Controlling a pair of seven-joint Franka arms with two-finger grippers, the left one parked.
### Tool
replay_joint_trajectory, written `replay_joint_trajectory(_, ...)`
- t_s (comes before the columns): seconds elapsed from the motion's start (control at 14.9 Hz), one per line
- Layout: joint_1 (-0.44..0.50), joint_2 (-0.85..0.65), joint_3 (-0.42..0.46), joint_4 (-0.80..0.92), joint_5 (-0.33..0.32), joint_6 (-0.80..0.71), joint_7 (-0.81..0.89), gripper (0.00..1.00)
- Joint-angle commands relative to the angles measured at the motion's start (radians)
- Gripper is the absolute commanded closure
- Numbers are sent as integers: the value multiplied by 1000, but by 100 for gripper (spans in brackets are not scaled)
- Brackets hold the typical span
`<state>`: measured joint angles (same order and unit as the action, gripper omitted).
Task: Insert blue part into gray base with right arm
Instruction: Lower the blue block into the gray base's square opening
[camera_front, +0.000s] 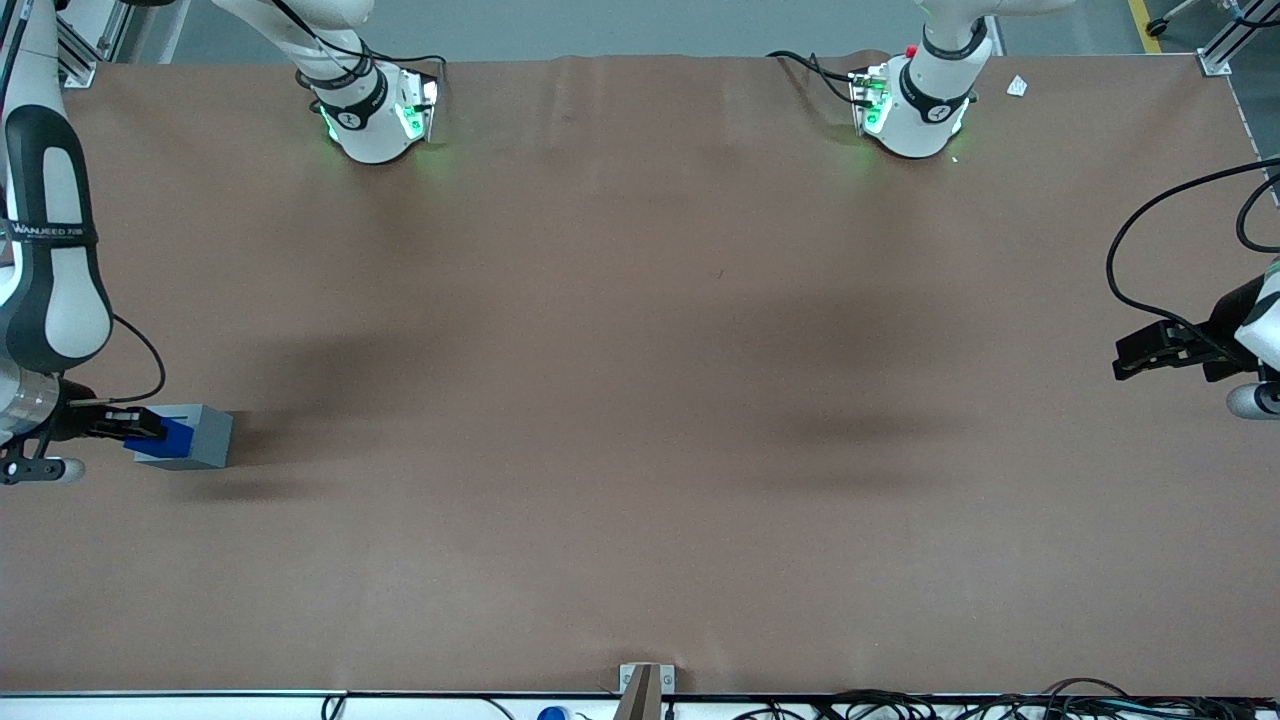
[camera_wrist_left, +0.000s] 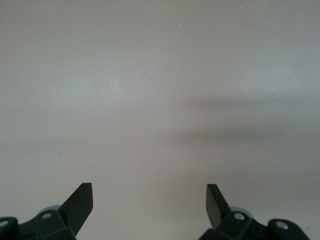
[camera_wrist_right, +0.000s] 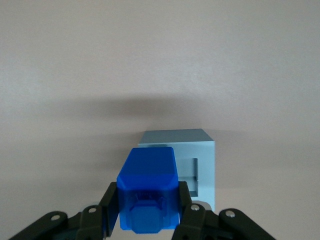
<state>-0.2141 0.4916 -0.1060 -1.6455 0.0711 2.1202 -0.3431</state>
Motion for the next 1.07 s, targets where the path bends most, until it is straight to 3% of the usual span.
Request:
replay_joint_trajectory(0.0, -19, 12, 12, 23, -7, -14, -1, 99)
replay_joint_trajectory(1.0, -45, 18, 12, 12, -16, -16, -39, 98)
